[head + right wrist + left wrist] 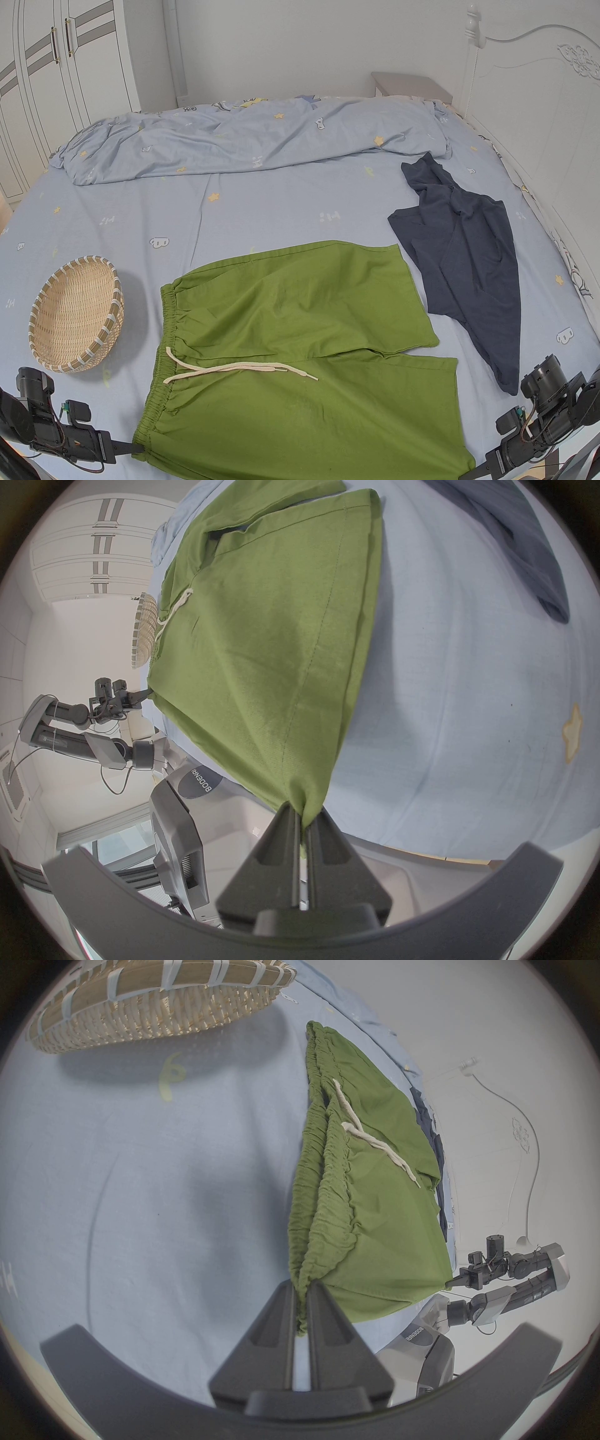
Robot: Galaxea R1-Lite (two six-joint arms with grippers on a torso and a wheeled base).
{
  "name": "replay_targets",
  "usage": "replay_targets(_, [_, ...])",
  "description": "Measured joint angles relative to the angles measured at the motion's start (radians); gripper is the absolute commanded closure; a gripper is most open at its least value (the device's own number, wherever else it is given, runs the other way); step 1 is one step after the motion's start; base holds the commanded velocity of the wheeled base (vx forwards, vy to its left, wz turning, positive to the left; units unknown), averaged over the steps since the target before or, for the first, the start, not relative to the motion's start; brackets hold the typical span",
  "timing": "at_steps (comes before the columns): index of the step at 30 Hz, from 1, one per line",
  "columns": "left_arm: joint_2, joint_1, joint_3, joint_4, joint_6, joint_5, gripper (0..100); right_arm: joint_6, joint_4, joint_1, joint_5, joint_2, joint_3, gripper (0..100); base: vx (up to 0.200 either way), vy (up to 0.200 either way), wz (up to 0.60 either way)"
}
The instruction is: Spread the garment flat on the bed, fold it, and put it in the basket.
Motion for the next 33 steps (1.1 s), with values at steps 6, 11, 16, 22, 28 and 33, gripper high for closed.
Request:
replay_targets(6, [-0.003,0.009,0.001,0.001,0.004,0.007,100,0.002,-0.072,0.002,0.000,0.026,0.020,100,0.000,0.000,0.00])
replay_targets(11, [-0.002,0.014,0.001,0.001,0.015,0.009,100,0.004,-0.135,0.003,-0.001,0.058,0.040,0,0.000,0.000,0.00])
replay_targets(16, [0.003,0.015,0.001,-0.002,0.017,0.015,0,0.010,-0.149,0.005,-0.001,0.076,0.049,0,0.000,0.000,0.00])
replay_targets(22, [-0.006,0.019,0.001,-0.005,0.016,0.013,0,0.024,-0.148,0.004,0.000,0.050,0.050,0,0.000,0.000,0.00])
replay_targets(28, [-0.056,0.042,0.001,-0.007,0.013,0.010,0,0.063,-0.149,0.000,-0.002,-0.019,0.032,0,0.000,0.000,0.00])
replay_targets(33, [-0.109,0.059,0.000,-0.007,0.008,0.008,0,0.068,-0.131,-0.013,-0.014,-0.079,-0.024,0,0.000,0.000,0.00])
